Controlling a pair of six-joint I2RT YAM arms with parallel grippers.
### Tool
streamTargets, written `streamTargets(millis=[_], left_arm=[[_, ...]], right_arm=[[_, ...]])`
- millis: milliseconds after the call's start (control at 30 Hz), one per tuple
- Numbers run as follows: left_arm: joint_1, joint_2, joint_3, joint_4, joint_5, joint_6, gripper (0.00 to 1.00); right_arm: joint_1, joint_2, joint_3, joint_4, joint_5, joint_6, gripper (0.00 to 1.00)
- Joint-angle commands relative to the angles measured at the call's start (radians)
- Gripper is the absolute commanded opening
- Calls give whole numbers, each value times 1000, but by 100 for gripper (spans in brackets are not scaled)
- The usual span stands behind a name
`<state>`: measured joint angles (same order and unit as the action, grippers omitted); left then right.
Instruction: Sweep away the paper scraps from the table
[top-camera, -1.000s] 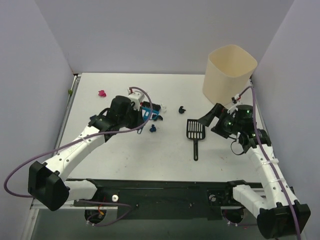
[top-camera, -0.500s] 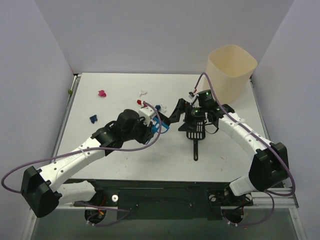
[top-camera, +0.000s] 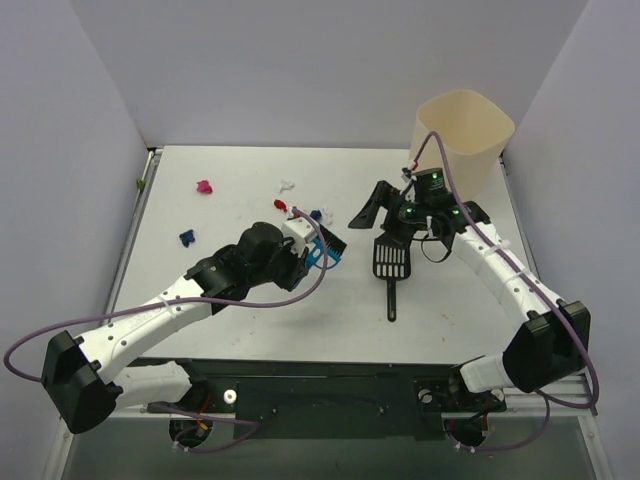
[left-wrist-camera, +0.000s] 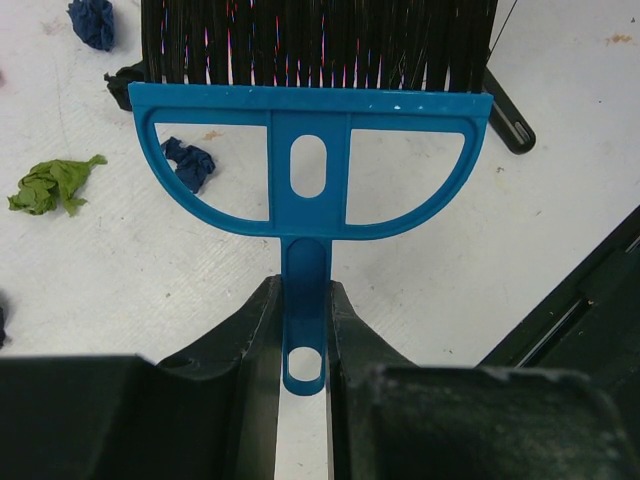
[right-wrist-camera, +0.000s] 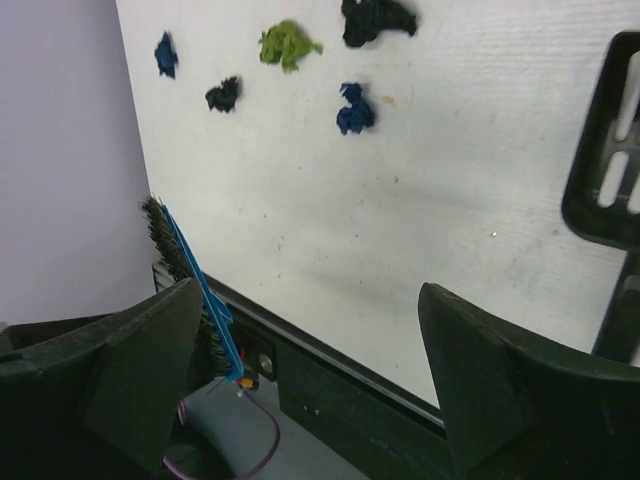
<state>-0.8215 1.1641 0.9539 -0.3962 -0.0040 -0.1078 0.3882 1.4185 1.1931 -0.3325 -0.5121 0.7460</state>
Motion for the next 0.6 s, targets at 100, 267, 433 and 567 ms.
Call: streamTargets(millis=[100,267,433,567], left_arm=[[-4,-11,25,28,45,23,17],[-4,9,40,11,82,28,17],[-4,2,34,17,84,30,17],[-4,0,36,16,82,31,17]], right_arm=[[-10,-43,-4,111,-182,16,84],[70,17,29,144,-238,23,84],[123,79,68,70,-235,-34,80],[150,111,76,7,-214,-71,70]])
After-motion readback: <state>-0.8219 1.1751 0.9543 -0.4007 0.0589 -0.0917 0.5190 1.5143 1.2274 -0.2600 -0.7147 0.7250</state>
